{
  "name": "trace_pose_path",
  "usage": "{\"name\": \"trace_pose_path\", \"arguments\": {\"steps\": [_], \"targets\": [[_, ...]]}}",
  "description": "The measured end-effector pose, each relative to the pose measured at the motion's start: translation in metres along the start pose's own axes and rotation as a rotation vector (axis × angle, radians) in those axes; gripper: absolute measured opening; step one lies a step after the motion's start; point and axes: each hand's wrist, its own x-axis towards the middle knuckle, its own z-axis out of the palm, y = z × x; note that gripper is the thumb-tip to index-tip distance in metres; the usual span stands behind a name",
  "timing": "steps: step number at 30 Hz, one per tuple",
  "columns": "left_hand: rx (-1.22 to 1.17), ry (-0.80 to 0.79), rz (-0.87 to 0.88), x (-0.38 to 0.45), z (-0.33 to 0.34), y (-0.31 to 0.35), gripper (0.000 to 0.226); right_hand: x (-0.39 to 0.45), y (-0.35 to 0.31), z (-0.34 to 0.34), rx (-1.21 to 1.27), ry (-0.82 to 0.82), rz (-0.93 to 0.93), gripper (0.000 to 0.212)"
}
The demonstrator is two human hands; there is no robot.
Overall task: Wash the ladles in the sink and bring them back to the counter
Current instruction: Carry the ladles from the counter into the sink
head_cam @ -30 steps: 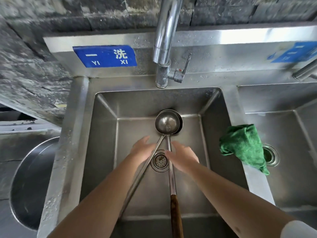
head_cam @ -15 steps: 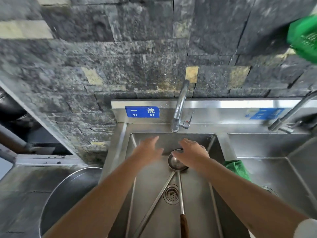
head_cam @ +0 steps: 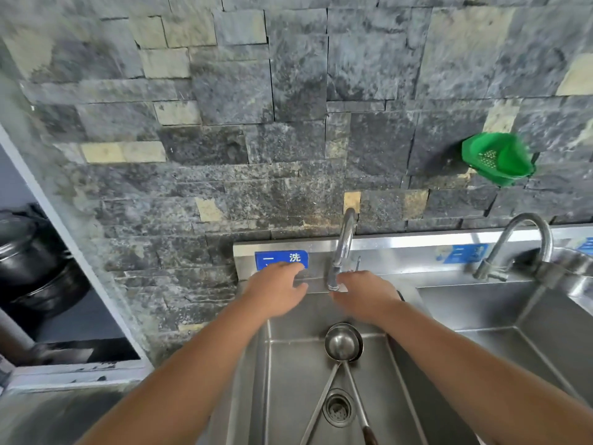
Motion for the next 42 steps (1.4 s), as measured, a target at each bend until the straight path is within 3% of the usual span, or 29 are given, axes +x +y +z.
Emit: {"name": "trace_pose_path", "arguments": {"steps": [8,13,19,24,28,32,36,40,42], "targets": [[0.067,0.028,-0.020,-0.037,-0.031,0.002,0.052,-0.015,-0.019,-0.026,-0.055,0.015,-0.090,0.032],[0.099,0.005,-0.111,-0.065,-0.040,-0.005,0.052,-0.011,-0.044,-0.034,-0.141,-0.010,-0.223,0.046],[0.160,0.016,-0.407,-0.136,-0.061,-0.041,0.069,-0.013,-0.109,-0.029,-0.122,-0.110,-0.511,0.062],[0.140,0.079,-0.728,-0.231,-0.075,-0.062,0.058,-0.032,-0.194,-0.012,-0.144,-0.178,-0.807,0.072],[0.157,0.130,-0.959,-0.316,-0.087,-0.061,0.050,-0.076,-0.267,0.004,-0.122,-0.199,-1.023,0.071],[0.151,0.157,-1.184,-0.407,-0.097,-0.050,0.054,-0.147,-0.328,0.020,-0.169,-0.178,-1.238,0.045],[0.166,0.214,-1.382,-0.516,-0.096,-0.026,0.054,-0.244,-0.374,0.032,-0.206,-0.179,-1.443,0.057],[0.181,0.251,-1.503,-0.601,-0.092,0.007,0.050,-0.323,-0.406,0.047,-0.216,-0.170,-1.584,0.057],[0.178,0.271,-1.632,-0.679,-0.079,0.044,0.051,-0.401,-0.427,0.065,-0.258,-0.168,-1.683,0.057]]}}
